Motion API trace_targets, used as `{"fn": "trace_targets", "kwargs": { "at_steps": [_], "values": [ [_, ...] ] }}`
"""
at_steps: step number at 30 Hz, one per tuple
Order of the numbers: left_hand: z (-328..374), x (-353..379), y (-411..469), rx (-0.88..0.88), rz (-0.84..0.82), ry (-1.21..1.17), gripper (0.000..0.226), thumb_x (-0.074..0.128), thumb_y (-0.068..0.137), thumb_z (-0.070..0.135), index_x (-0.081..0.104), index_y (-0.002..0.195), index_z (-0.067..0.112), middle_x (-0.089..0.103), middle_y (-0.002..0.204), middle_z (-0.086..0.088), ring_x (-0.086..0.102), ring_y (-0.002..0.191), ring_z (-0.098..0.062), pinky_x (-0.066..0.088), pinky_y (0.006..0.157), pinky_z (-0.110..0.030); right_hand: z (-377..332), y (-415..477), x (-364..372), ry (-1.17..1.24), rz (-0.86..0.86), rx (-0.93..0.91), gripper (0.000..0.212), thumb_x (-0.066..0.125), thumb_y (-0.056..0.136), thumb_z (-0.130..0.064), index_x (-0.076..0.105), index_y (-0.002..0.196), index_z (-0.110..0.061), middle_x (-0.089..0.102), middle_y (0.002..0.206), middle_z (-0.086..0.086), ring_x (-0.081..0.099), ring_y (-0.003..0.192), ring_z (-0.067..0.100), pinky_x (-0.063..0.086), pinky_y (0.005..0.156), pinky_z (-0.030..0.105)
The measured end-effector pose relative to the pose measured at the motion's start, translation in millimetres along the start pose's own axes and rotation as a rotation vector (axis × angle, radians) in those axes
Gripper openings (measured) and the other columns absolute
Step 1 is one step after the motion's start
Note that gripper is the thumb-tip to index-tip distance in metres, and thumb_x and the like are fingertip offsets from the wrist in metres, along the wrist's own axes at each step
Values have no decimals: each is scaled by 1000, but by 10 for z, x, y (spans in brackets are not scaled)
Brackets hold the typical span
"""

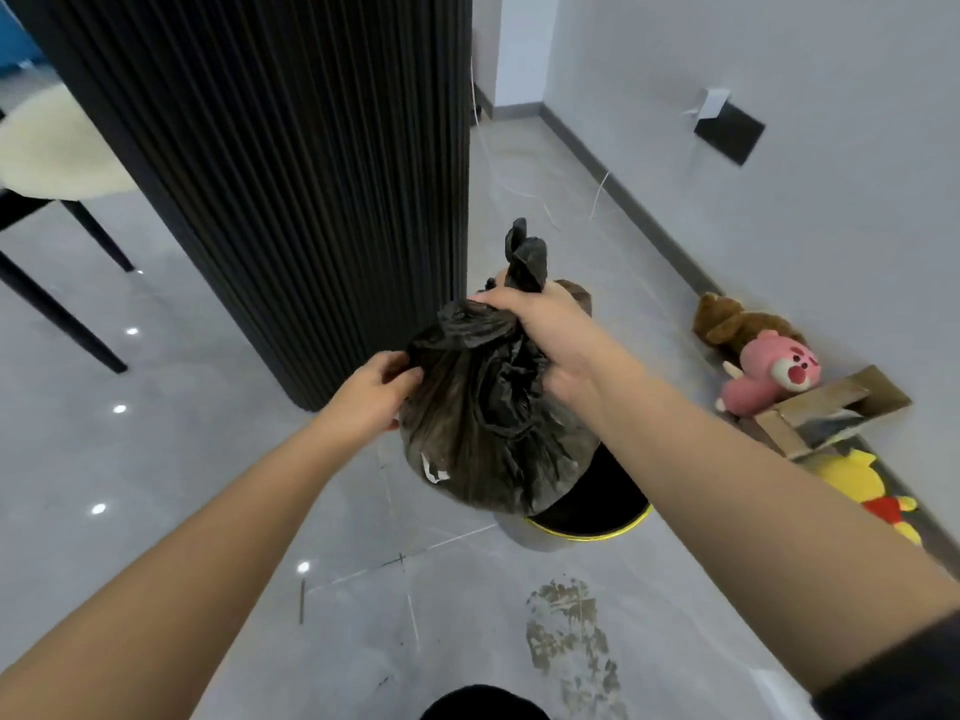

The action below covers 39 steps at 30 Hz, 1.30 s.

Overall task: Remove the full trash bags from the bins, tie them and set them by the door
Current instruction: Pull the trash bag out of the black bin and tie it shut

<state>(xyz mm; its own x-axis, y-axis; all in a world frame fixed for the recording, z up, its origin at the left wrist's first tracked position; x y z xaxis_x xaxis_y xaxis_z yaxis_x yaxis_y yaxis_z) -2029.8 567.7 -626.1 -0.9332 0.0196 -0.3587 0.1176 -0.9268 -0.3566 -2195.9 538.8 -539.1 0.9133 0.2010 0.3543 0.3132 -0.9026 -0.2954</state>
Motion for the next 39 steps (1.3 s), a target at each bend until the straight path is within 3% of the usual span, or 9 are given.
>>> {"fn": "trace_targets", "kwargs": {
  "at_steps": [5,9,14,17,24,28,32,36,39],
  "values": [
    [-189,-533,-112,98,58,89,45,58,82,36,55,124,20,62,122,-2,57,114,-22,43,103,-46,363,126,496,83,42,60,19,64,84,-2,56,69,-10,62,71,10,64,69,26,54,69,35],
    [-318,-749,-241,223,19,160,62,50,70,29,49,131,17,57,123,4,52,116,-12,39,103,-31,683,249,746,116,119,100,4,65,85,-4,63,81,-5,67,78,12,67,74,27,57,71,35],
    [-581,-804,-364,401,-352,94,82,74,70,30,25,132,48,41,135,26,40,124,14,36,102,-11,1188,407,1002,136,256,169,7,66,84,-5,66,90,-1,68,86,16,67,81,31,56,84,44],
    [-836,-734,-206,496,-267,328,101,83,59,45,23,140,39,44,139,11,41,131,-5,38,107,-32,1497,489,1071,185,333,204,11,68,83,-5,66,93,-3,69,95,18,68,89,32,55,86,43],
    [-1340,-472,262,341,7,190,21,58,88,14,62,109,16,67,102,-3,63,98,-23,50,84,-33,2013,706,836,-76,391,376,45,59,90,-24,51,129,-1,61,120,18,61,107,32,52,92,42],
    [-1599,-299,427,167,-13,-94,23,56,90,0,65,83,20,65,83,11,61,74,4,46,68,-14,2142,807,517,-285,301,534,29,46,97,-36,49,113,-12,63,92,11,61,75,23,49,59,30],
    [-1726,-202,572,-16,-20,-228,13,57,91,9,66,94,18,65,87,10,60,80,-2,46,60,-7,2189,881,238,-386,233,577,41,37,100,-42,53,108,-4,64,62,9,57,46,17,48,46,24],
    [-1813,-131,750,12,-163,-219,38,74,81,23,58,116,17,66,106,5,62,99,-5,48,81,-16,2214,1020,67,-434,163,512,48,44,96,-47,55,116,-4,68,67,8,62,48,14,51,46,22],
    [-1817,-85,808,92,-214,-176,39,78,75,11,62,110,17,67,100,11,63,88,6,47,72,-6,2205,1035,54,-478,-10,498,43,57,91,-44,61,110,-6,68,79,8,63,59,14,52,52,22]
  ]
}}
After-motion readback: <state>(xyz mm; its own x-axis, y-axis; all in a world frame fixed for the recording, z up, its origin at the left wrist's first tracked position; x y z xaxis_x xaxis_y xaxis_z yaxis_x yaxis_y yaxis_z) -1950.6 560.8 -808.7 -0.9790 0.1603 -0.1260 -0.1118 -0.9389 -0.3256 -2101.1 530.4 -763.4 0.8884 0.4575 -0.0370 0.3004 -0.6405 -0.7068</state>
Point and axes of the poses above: each hand's wrist, its own y-axis towards the middle knuckle, its own x-axis out of the palm, z = x × y, the point moved 5 cm from there along y, towards the middle knuckle
